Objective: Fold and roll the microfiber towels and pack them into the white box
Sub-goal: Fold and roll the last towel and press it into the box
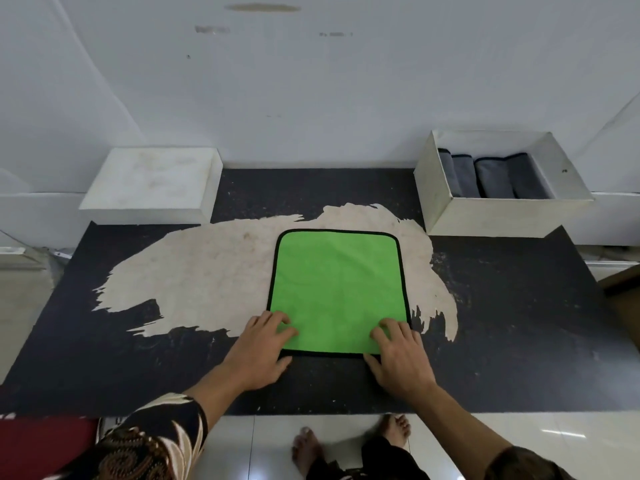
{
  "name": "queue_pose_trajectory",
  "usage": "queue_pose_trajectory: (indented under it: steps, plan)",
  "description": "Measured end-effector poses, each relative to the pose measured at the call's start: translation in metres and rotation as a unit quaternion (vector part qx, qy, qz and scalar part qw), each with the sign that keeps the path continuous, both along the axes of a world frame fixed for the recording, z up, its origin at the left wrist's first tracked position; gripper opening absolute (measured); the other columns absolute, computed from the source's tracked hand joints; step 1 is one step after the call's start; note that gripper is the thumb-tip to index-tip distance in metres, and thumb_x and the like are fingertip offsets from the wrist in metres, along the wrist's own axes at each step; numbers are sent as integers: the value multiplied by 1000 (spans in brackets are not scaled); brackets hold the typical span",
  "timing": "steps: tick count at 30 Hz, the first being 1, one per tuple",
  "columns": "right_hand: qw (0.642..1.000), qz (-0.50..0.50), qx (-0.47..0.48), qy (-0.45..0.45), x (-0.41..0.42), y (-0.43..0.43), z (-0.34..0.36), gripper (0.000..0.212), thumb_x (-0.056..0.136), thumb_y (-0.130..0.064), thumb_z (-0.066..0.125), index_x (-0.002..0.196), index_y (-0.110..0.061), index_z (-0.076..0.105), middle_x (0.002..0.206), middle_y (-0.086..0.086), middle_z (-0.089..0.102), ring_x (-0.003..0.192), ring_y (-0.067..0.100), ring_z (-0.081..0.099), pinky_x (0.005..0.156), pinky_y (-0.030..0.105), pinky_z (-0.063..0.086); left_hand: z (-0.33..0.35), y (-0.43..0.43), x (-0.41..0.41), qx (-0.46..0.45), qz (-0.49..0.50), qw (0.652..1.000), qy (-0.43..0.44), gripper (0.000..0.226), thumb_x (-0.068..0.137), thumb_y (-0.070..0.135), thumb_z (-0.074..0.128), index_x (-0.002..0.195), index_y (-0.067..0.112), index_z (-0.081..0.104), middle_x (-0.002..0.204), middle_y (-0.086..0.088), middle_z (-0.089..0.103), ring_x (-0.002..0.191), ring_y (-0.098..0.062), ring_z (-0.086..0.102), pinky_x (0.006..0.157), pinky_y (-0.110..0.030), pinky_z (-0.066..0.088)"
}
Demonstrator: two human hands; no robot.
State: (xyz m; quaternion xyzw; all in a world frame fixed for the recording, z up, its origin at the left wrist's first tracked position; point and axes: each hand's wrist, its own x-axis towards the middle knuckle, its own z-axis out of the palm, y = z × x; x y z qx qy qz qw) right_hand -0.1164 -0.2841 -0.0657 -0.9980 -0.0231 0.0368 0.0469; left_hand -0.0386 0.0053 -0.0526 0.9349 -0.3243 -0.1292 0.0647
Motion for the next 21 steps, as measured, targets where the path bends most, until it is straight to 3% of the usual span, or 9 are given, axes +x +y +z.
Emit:
queue_pose_trajectory:
  steps: [5, 8, 10, 16, 21]
  plan:
    - [999, 24, -19, 30, 0, 0, 2, 37, 68, -19, 67, 105, -17, 60, 115, 8, 57, 98, 28, 54, 81, 42, 51, -9, -1, 3, 24, -29, 998, -49, 45, 76, 6, 65, 120, 15, 61, 120, -3, 55, 106, -20, 52, 91, -34, 48]
    - [999, 15, -37, 26, 0, 1, 3, 38, 66, -5, 61, 102, -14, 60, 109, 10, 58, 92, 30, 55, 74, 42, 52, -9, -1, 4, -17, 0, 999, -49, 25, 80, 6, 65, 103, 14, 64, 104, -1, 61, 89, -18, 54, 77, -30, 50]
    - [999, -19, -43, 18, 2, 2, 5, 31, 68, -2, 56, 97, -13, 60, 100, 9, 59, 85, 30, 55, 70, 42, 52, -8, 1, 4, -54, 26, 998, -32, 19, 84, 6, 61, 100, 16, 61, 99, 1, 60, 85, -16, 52, 76, -29, 46]
    - [998, -34, -47, 9, 6, -6, 11, 20, 62, -2, 65, 77, -15, 65, 76, 5, 60, 67, 26, 55, 62, 39, 47, -3, 14, 5, -52, 14, 998, -21, 23, 79, 4, 66, 94, 19, 58, 96, 3, 58, 83, -18, 53, 72, -30, 45]
    - [999, -25, -40, -3, 1, -19, 7, 21, 56, -5, 73, 70, -20, 68, 73, -2, 63, 63, 20, 57, 63, 34, 44, -1, 22, 6, -29, 14, 999, -15, 26, 80, 3, 68, 95, 23, 62, 95, 7, 61, 85, -15, 55, 73, -26, 43]
